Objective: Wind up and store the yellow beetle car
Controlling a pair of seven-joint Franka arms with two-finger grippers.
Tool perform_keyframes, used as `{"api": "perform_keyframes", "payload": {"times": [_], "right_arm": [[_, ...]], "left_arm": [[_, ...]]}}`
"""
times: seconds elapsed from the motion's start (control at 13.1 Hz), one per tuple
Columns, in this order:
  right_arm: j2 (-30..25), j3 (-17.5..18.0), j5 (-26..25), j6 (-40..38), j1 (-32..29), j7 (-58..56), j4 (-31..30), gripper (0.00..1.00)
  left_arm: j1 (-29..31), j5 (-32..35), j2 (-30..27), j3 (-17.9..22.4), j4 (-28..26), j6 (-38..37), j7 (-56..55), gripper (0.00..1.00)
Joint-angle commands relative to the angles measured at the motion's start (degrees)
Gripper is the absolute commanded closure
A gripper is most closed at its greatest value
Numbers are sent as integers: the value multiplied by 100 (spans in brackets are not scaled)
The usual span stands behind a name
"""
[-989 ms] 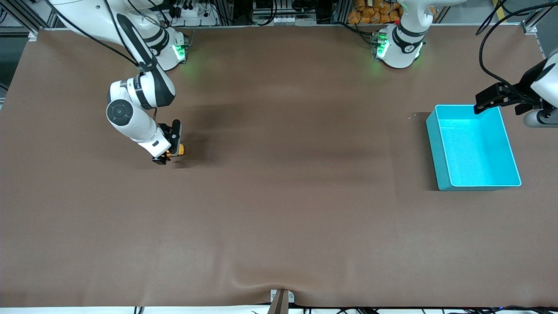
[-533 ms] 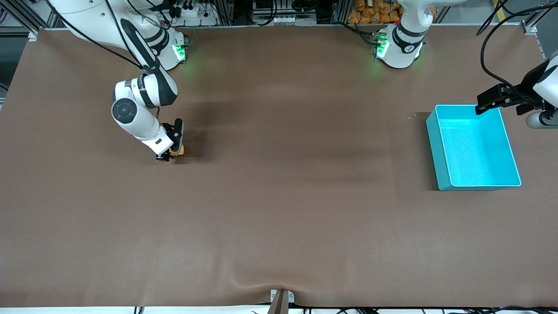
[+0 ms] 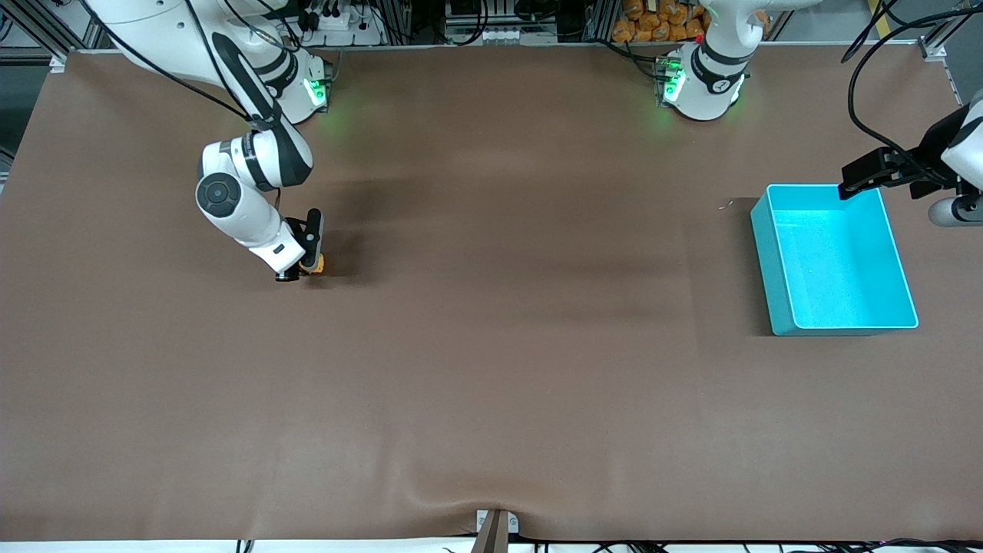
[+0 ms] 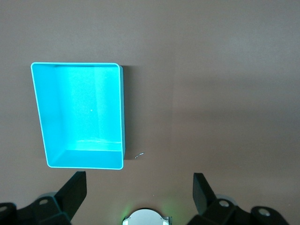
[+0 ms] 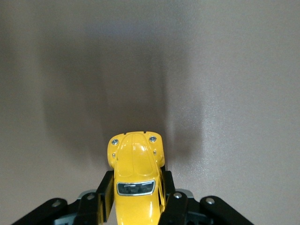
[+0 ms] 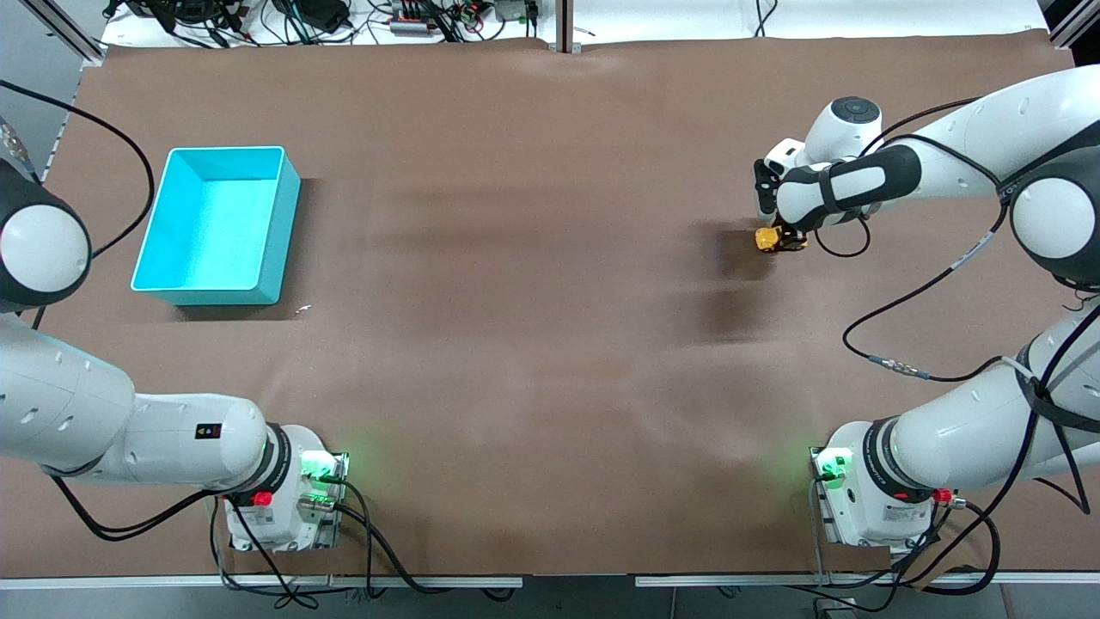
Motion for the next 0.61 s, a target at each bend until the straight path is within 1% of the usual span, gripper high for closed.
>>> {"api": "perform_keyframes", "payload": {"times": [0.0, 0.23, 0.38, 0.46, 0.53], "right_arm": [[2, 10, -133, 27, -97, -19, -49, 77], [46, 1, -133, 36, -97, -10, -49, 80], [54, 1, -142, 18, -88, -19, -49, 80], [107, -7, -142, 18, -88, -19, -41, 80], [160, -25, -142, 27, -97, -28, -32, 80]], "left_arm": [[-3, 66, -58, -10, 4, -98, -79, 0], [-38, 57, -58, 25, 4, -186, -114, 0], [-46, 48, -66, 86, 4, -239, -115, 0], [-194, 48, -58, 217, 4, -248, -114, 0], [-370, 40, -58, 436, 4, -248, -106, 0]]}}
